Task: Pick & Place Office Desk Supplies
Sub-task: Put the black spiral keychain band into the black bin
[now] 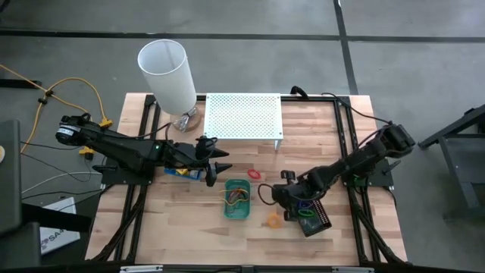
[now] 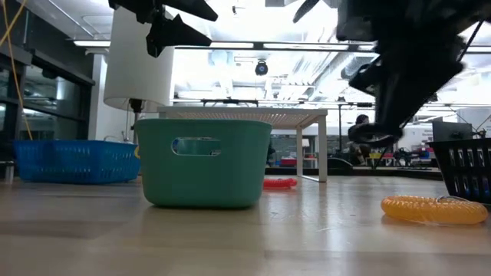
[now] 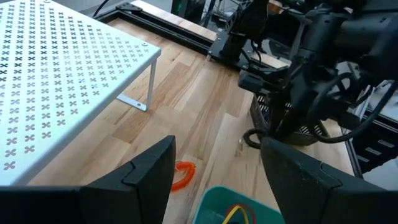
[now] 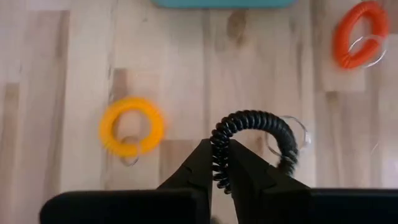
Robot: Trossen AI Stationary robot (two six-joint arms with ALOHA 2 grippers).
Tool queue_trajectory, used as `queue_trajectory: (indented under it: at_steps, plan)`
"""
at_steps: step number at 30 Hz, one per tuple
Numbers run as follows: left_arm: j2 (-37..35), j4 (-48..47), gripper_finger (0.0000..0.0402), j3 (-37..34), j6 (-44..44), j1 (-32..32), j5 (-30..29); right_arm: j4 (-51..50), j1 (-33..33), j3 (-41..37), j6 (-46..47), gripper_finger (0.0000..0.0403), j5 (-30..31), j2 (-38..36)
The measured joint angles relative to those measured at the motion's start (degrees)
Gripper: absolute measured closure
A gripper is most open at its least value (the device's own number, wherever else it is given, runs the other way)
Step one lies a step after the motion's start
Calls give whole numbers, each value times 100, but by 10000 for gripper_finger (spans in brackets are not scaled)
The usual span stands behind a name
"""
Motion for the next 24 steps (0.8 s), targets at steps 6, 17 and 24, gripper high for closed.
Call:
queue_trajectory:
  at_steps: [6,17,24]
  plan:
    - [0,22,172,0,1,0,2,-312,409,0,607,380,108,-111]
    - [0,22,172,0,0,0,1,-1237,1464,2,2415,382,791,-673]
    - [0,22,172,0,1,0,0,-1598,2055,2,3543,382,821,-664]
